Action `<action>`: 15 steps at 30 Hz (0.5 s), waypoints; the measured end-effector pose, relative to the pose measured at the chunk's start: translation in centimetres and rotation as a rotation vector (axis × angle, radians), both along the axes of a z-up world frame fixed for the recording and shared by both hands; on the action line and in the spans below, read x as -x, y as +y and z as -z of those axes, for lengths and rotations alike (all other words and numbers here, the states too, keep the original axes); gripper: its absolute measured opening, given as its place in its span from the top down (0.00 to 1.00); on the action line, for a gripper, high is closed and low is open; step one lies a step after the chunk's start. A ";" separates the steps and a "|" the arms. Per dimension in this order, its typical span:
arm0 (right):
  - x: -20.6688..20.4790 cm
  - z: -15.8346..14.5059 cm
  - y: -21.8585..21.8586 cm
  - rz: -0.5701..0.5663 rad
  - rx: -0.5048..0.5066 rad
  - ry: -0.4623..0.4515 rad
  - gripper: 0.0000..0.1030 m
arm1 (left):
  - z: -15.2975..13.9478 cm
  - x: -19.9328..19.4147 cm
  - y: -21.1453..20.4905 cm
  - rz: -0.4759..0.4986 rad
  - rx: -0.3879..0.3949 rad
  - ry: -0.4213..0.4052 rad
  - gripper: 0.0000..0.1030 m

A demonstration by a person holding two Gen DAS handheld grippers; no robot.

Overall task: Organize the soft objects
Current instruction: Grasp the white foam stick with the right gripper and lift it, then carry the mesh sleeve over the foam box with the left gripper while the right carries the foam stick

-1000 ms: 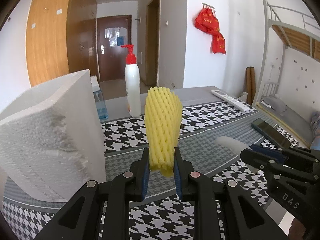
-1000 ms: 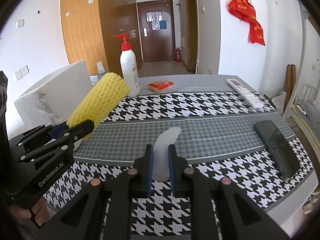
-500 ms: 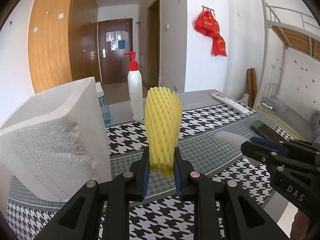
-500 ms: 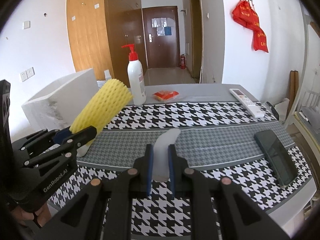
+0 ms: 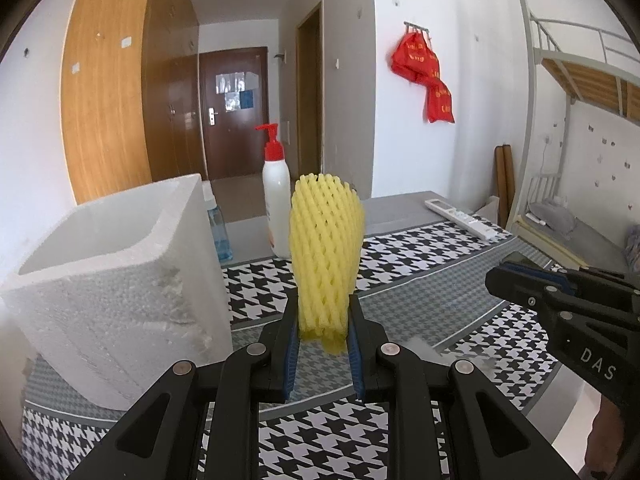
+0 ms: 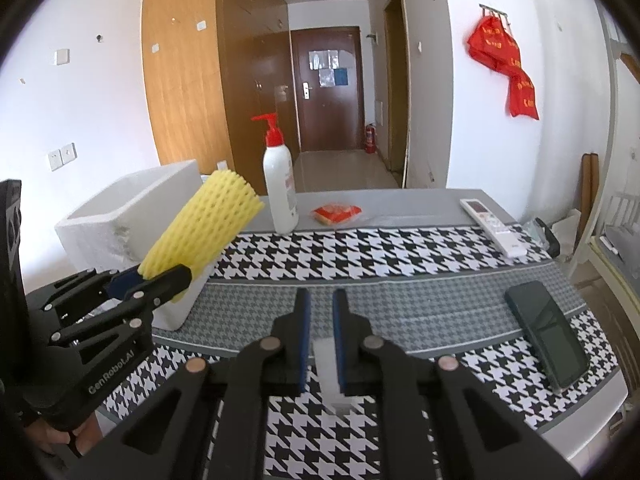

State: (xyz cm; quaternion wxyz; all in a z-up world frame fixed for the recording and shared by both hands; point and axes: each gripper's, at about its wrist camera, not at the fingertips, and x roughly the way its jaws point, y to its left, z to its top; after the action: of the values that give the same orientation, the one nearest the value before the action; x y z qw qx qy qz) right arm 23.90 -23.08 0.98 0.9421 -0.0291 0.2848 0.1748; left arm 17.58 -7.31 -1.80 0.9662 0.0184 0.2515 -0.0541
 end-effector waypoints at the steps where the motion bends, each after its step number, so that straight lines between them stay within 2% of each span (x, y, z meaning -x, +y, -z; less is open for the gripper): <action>1: -0.1 0.2 0.0 0.007 0.009 0.007 0.87 | 0.0 0.0 0.1 -0.004 -0.003 -0.002 0.78; 5: -0.4 1.5 0.0 -0.008 0.021 0.063 0.86 | -0.1 0.4 0.7 -0.013 0.000 -0.005 0.78; 8: -0.3 2.8 0.5 -0.060 0.029 0.117 0.86 | -0.2 0.5 1.1 -0.016 0.005 -0.009 0.78; 15: -0.3 5.1 0.4 -0.063 0.099 0.177 0.86 | -0.1 0.4 1.0 -0.016 0.008 -0.007 0.78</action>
State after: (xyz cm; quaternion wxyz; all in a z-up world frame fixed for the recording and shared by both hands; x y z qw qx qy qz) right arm 24.20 -22.65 -4.13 0.9046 -0.0689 0.3742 0.1919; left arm 17.17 -6.30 -1.67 0.9676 0.0129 0.2478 -0.0474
